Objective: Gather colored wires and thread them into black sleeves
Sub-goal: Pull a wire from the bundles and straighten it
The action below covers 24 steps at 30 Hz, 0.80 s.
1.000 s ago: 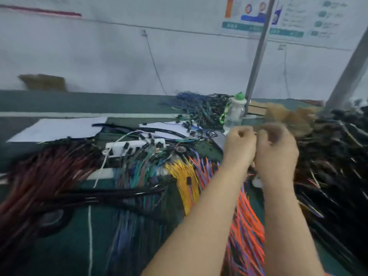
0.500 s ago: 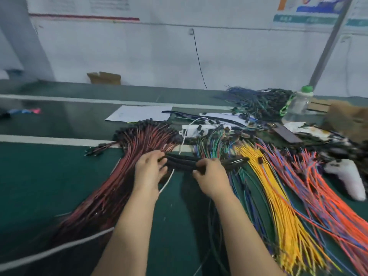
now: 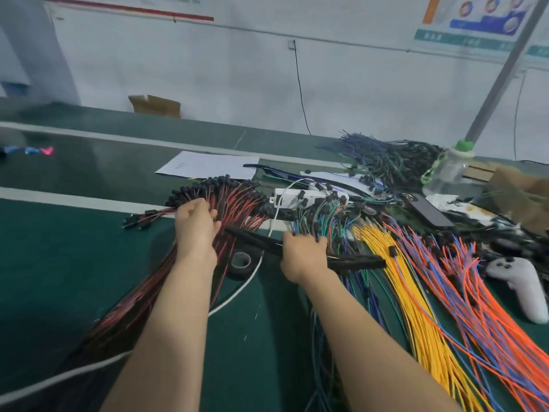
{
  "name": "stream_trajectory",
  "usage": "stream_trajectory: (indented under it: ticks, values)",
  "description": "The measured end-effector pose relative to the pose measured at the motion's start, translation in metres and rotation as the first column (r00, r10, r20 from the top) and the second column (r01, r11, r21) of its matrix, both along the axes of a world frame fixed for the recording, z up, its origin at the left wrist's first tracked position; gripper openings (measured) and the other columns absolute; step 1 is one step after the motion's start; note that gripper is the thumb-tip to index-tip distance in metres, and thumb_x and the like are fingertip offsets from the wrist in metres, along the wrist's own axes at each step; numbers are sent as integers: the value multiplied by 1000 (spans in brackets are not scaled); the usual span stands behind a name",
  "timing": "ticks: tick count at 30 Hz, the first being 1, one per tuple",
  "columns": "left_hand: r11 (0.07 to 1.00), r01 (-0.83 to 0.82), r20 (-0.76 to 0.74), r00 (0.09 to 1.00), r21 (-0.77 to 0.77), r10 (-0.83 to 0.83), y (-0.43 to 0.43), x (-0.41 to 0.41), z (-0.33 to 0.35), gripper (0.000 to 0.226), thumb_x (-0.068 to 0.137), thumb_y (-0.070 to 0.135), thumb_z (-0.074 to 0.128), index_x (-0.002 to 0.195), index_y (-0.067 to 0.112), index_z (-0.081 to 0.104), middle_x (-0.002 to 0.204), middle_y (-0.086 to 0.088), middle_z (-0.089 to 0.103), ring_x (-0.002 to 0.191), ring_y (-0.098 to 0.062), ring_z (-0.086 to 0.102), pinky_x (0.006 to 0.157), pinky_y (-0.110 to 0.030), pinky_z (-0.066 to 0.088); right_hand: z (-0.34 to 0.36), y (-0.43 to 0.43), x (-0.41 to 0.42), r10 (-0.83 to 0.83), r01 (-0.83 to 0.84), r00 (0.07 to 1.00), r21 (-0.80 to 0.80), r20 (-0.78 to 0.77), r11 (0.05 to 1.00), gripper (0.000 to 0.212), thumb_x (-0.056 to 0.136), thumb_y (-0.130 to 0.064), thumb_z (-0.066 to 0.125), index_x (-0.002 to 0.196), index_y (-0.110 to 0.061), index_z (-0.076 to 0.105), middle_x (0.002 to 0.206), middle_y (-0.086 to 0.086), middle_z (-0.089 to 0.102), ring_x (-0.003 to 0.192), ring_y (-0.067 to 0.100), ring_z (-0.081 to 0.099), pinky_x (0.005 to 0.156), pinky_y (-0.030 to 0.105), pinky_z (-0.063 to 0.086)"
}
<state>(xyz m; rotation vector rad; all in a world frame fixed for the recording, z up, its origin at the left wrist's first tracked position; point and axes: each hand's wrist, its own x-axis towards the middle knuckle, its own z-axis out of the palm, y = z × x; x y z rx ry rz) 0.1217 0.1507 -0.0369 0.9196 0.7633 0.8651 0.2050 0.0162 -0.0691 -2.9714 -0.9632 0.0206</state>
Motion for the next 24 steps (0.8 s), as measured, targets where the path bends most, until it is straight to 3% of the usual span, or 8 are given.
stream_trajectory:
  ticks: [3, 5, 7, 10, 12, 15, 19, 24]
  values:
    - [981, -55, -94, 993, 185, 73, 21, 3, 3, 23, 90, 4, 40, 74, 18, 48, 69, -2, 42, 60, -13, 39, 57, -27, 33, 16, -4, 21, -46, 45, 999, 81, 10, 996, 25, 93, -22, 49, 115, -13, 49, 113, 9, 61, 110, 31, 55, 106, 52, 25]
    - [886, 40, -333, 934, 462, 131, 35, 5, 2, 18, 89, 9, 44, 74, 16, 51, 74, -8, 45, 66, -22, 43, 62, -31, 36, 30, -7, 44, -174, 162, 981, 127, 86, 979, 28, 93, -20, 47, 120, -15, 49, 118, 11, 60, 116, 31, 51, 106, 53, 26]
    - [707, 416, -737, 639, 572, 220, 45, 6, -1, 22, 91, 27, 53, 107, 13, 58, 110, -11, 57, 103, -31, 53, 92, -39, 43, 44, -9, 66, -327, 310, 942, 173, 80, 935, 42, 92, -19, 49, 133, -17, 40, 135, 18, 47, 130, 36, 37, 108, 55, 22]
    - [608, 710, -935, 280, 356, 220, 42, 11, -10, 53, 86, 47, 60, 127, 16, 49, 138, -12, 44, 126, -35, 39, 103, -45, 34, 49, 0, 74, -406, 408, 912, 247, -61, 879, 75, 91, -21, 56, 151, -20, 10, 153, 22, 18, 143, 40, 8, 114, 59, 3]
    - [599, 728, -943, 245, 333, 227, 32, 17, -20, 61, 82, 50, 64, 130, 17, 45, 141, -11, 37, 128, -35, 33, 102, -45, 31, 44, 17, 62, -362, 351, 932, 335, -34, 874, 78, 91, -17, 56, 152, -19, 8, 156, 20, 13, 145, 39, 3, 115, 56, 2]
    - [601, 712, -927, 216, 364, 306, 30, 23, -32, 86, 75, 61, 65, 140, 15, 31, 148, -13, 26, 133, -36, 26, 105, -46, 25, 30, 50, 32, -168, 149, 986, 418, 8, 896, 54, 91, -14, 53, 142, -12, 36, 149, 18, 30, 137, 37, 27, 112, 48, 25]
    - [604, 711, -930, 226, 360, 288, 36, 34, -40, 113, 71, 66, 65, 150, 16, 3, 156, -15, -13, 143, -37, -4, 113, -54, 0, 20, 79, 9, 31, 83, 968, 435, -248, 897, 31, 88, -7, 46, 116, -7, 61, 120, 16, 61, 110, 33, 57, 84, 33, 45]
    - [663, 660, -936, 246, 352, 252, 34, 52, -37, 85, 79, 49, 66, 142, 9, 26, 150, -17, 12, 132, -40, 23, 109, -47, 24, 11, 85, 9, 15, 167, 931, 463, -365, 870, 27, 90, -13, 47, 109, -7, 64, 112, 14, 65, 103, 33, 59, 79, 32, 46]
